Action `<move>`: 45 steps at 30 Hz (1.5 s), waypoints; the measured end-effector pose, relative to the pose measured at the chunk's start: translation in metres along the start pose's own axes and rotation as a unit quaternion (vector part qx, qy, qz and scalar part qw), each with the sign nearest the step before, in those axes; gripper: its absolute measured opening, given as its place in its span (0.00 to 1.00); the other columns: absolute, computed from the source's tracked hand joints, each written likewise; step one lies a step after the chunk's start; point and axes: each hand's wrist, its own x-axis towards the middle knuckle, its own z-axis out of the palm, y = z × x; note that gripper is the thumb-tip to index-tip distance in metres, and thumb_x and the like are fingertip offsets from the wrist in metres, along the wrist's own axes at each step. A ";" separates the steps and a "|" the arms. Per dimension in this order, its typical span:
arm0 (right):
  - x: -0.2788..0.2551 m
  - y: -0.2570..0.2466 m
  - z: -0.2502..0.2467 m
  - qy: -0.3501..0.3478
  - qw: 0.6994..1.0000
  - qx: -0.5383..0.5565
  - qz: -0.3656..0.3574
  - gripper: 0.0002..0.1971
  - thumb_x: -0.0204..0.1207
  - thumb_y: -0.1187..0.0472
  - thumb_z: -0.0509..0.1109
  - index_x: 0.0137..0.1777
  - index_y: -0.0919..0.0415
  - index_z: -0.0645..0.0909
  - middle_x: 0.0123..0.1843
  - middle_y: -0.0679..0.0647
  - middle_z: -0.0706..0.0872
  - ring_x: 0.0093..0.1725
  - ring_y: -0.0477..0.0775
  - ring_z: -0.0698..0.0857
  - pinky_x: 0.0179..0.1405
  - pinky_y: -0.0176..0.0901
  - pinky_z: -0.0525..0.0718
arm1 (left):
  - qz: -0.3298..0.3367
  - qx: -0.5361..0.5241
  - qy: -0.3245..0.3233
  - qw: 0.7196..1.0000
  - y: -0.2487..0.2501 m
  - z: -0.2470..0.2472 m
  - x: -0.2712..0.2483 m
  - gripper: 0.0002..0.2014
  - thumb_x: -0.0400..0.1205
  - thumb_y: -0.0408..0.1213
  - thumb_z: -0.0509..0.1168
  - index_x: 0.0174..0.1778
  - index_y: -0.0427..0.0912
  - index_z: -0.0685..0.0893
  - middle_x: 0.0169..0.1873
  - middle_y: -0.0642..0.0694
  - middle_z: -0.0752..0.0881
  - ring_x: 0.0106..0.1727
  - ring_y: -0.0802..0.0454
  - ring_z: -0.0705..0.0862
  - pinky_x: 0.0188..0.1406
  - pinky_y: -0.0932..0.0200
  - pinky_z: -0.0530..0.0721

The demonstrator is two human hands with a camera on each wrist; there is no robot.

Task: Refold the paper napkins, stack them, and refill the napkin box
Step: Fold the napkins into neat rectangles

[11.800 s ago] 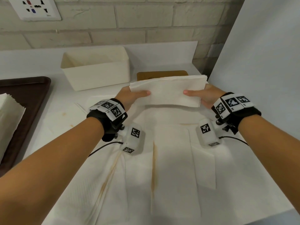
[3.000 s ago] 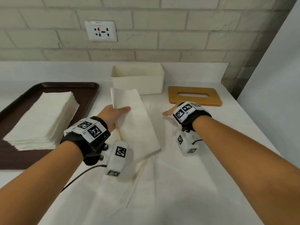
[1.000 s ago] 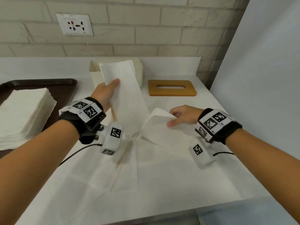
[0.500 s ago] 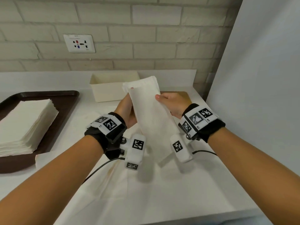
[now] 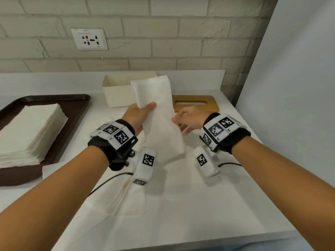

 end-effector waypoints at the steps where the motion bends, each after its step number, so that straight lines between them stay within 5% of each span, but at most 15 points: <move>1: 0.001 0.007 0.000 -0.030 0.996 -0.077 0.028 0.15 0.77 0.54 0.69 0.58 0.63 0.78 0.46 0.54 0.85 0.43 0.52 0.85 0.51 0.47 0.85 | 0.011 -0.001 0.025 1.000 0.004 -0.008 0.003 0.20 0.83 0.35 0.63 0.69 0.31 0.74 0.63 0.36 0.82 0.53 0.45 0.83 0.53 0.52 0.81; 5: 0.015 0.041 0.002 -0.002 0.941 -0.324 0.097 0.32 0.66 0.38 0.71 0.62 0.62 0.78 0.60 0.56 0.85 0.57 0.60 0.83 0.60 0.51 0.81 | 0.042 -0.037 0.076 0.996 0.018 -0.043 0.012 0.20 0.83 0.34 0.62 0.70 0.31 0.74 0.55 0.42 0.84 0.44 0.52 0.84 0.46 0.57 0.83; 7: 0.016 0.046 0.005 0.017 0.929 -0.351 0.119 0.34 0.63 0.33 0.70 0.58 0.61 0.78 0.54 0.57 0.85 0.55 0.63 0.84 0.56 0.51 0.82 | 0.050 -0.049 0.085 0.994 0.022 -0.056 0.013 0.20 0.84 0.33 0.62 0.71 0.32 0.73 0.47 0.47 0.84 0.43 0.54 0.83 0.40 0.61 0.82; 10: 0.022 0.044 0.007 0.019 0.920 -0.373 0.119 0.31 0.49 0.25 0.69 0.33 0.56 0.76 0.33 0.53 0.82 0.37 0.59 0.84 0.48 0.50 0.85 | 0.053 -0.047 0.088 0.994 0.023 -0.070 0.016 0.20 0.84 0.35 0.61 0.72 0.33 0.73 0.47 0.49 0.84 0.46 0.54 0.84 0.40 0.61 0.82; 13: 0.036 0.046 0.008 -0.041 0.910 -0.396 0.113 0.34 0.38 0.23 0.68 0.34 0.52 0.77 0.36 0.51 0.86 0.38 0.54 0.85 0.48 0.48 0.86 | 0.045 -0.039 0.096 0.994 0.020 -0.077 0.018 0.20 0.83 0.35 0.62 0.72 0.35 0.73 0.49 0.48 0.84 0.47 0.55 0.84 0.39 0.62 0.82; 15: 0.036 0.050 0.010 -0.060 0.901 -0.417 0.104 0.36 0.44 0.28 0.73 0.46 0.53 0.80 0.47 0.52 0.88 0.47 0.55 0.86 0.53 0.53 0.86 | 0.040 -0.032 0.096 0.994 0.017 -0.077 0.019 0.21 0.83 0.35 0.63 0.72 0.34 0.73 0.55 0.45 0.84 0.47 0.54 0.84 0.42 0.62 0.82; 18: 0.029 0.050 0.011 -0.081 0.906 -0.402 0.103 0.31 0.58 0.36 0.77 0.53 0.59 0.82 0.51 0.53 0.88 0.53 0.57 0.86 0.59 0.53 0.84 | 0.033 -0.030 0.086 0.995 0.014 -0.077 0.021 0.20 0.83 0.34 0.63 0.71 0.34 0.74 0.56 0.44 0.83 0.47 0.54 0.84 0.43 0.62 0.82; 23: 0.022 0.053 0.003 -0.101 0.944 -0.299 0.101 0.10 0.69 0.52 0.76 0.35 0.51 0.77 0.38 0.47 0.79 0.47 0.52 0.79 0.47 0.39 0.77 | 0.014 -0.019 0.052 0.998 0.012 -0.072 0.025 0.19 0.83 0.34 0.63 0.70 0.34 0.75 0.50 0.47 0.85 0.49 0.51 0.84 0.43 0.61 0.83; 27: 0.018 0.057 -0.013 -0.067 0.972 -0.200 0.099 0.11 0.72 0.57 0.74 0.36 0.50 0.73 0.43 0.49 0.78 0.41 0.50 0.77 0.42 0.38 0.74 | 0.000 0.005 0.038 0.999 0.013 -0.069 0.032 0.21 0.83 0.35 0.63 0.71 0.33 0.74 0.59 0.41 0.83 0.51 0.48 0.84 0.44 0.59 0.82; 32: 0.023 0.062 -0.021 -0.018 0.984 -0.140 0.104 0.11 0.70 0.60 0.76 0.34 0.51 0.74 0.48 0.50 0.77 0.51 0.52 0.75 0.49 0.39 0.72 | -0.009 0.011 0.025 1.000 0.012 -0.066 0.041 0.19 0.84 0.36 0.61 0.71 0.33 0.74 0.56 0.42 0.83 0.45 0.53 0.83 0.52 0.54 0.79; 35: 0.027 0.062 -0.020 0.011 0.983 -0.127 0.134 0.13 0.68 0.51 0.76 0.45 0.52 0.76 0.44 0.48 0.75 0.45 0.49 0.76 0.45 0.40 0.73 | -0.015 0.013 0.023 1.000 0.011 -0.065 0.045 0.19 0.84 0.35 0.61 0.70 0.33 0.74 0.48 0.46 0.84 0.43 0.54 0.83 0.53 0.54 0.79; 38: 0.032 0.060 -0.019 0.055 0.984 -0.061 0.158 0.22 0.66 0.52 0.78 0.58 0.55 0.76 0.41 0.51 0.78 0.36 0.49 0.76 0.36 0.39 0.74 | -0.022 0.020 0.016 0.999 0.008 -0.065 0.048 0.18 0.84 0.36 0.61 0.69 0.33 0.75 0.43 0.48 0.84 0.43 0.54 0.83 0.43 0.59 0.81; 42: 0.036 0.054 -0.017 0.068 0.981 -0.018 0.178 0.30 0.64 0.54 0.81 0.66 0.57 0.75 0.57 0.56 0.82 0.54 0.56 0.82 0.64 0.48 0.80 | -0.027 0.027 0.010 0.999 0.005 -0.068 0.051 0.19 0.84 0.36 0.61 0.70 0.34 0.74 0.44 0.48 0.84 0.44 0.53 0.83 0.50 0.56 0.80; 45: 0.032 0.040 -0.019 0.052 0.990 -0.012 0.133 0.28 0.67 0.60 0.79 0.68 0.58 0.76 0.68 0.58 0.80 0.66 0.59 0.81 0.71 0.51 0.76 | -0.027 0.027 0.006 0.999 0.005 -0.071 0.053 0.18 0.84 0.37 0.61 0.70 0.34 0.75 0.44 0.48 0.84 0.44 0.53 0.83 0.47 0.57 0.80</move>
